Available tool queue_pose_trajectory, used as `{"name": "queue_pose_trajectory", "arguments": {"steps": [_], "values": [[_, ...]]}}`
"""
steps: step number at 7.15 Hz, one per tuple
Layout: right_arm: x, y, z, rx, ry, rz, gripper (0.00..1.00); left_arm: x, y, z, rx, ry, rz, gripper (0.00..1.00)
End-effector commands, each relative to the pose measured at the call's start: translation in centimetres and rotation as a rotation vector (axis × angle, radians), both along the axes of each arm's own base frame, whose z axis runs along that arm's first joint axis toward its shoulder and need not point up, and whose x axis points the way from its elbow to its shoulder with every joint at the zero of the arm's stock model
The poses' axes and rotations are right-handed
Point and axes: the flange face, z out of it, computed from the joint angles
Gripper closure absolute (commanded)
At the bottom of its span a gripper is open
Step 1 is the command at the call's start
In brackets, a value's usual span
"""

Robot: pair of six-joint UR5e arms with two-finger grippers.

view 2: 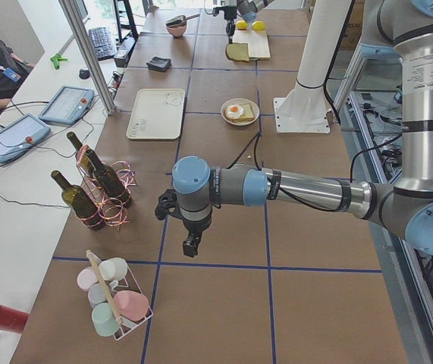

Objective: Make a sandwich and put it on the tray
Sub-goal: 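Lift the bread slice with the right gripper and carry it over the plate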

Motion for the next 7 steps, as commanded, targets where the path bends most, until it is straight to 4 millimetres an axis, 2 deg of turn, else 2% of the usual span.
{"name": "queue_pose_trajectory", "arguments": {"steps": [1, 2, 3, 4, 5, 6, 7], "values": [[-5.1, -4.9, -8.8, -0.066, -0.054, -0.003, 1.0, 0.0, 0.0, 0.0, 0.0, 0.0, 0.0, 0.0], [-8.0, -5.7, -13.0, -0.114, -0.093, -0.006, 1.0, 0.0, 0.0, 0.0, 0.0, 0.0, 0.0, 0.0], [-10.7, -5.7, -16.0, -0.139, -0.123, 0.004, 1.0, 0.0, 0.0, 0.0, 0.0, 0.0, 0.0, 0.0], [-14.5, -4.8, -18.8, -0.147, -0.15, 0.008, 1.0, 0.0, 0.0, 0.0, 0.0, 0.0, 0.0, 0.0], [-18.4, -3.2, -20.9, -0.166, -0.173, 0.009, 1.0, 0.0, 0.0, 0.0, 0.0, 0.0, 0.0, 0.0], [-21.5, -1.7, -22.1, -0.166, -0.179, 0.013, 1.0, 0.0, 0.0, 0.0, 0.0, 0.0, 0.0, 0.0], [-24.4, -0.7, -24.1, -0.178, -0.157, -0.009, 1.0, 0.0, 0.0, 0.0, 0.0, 0.0, 0.0, 0.0]]}}
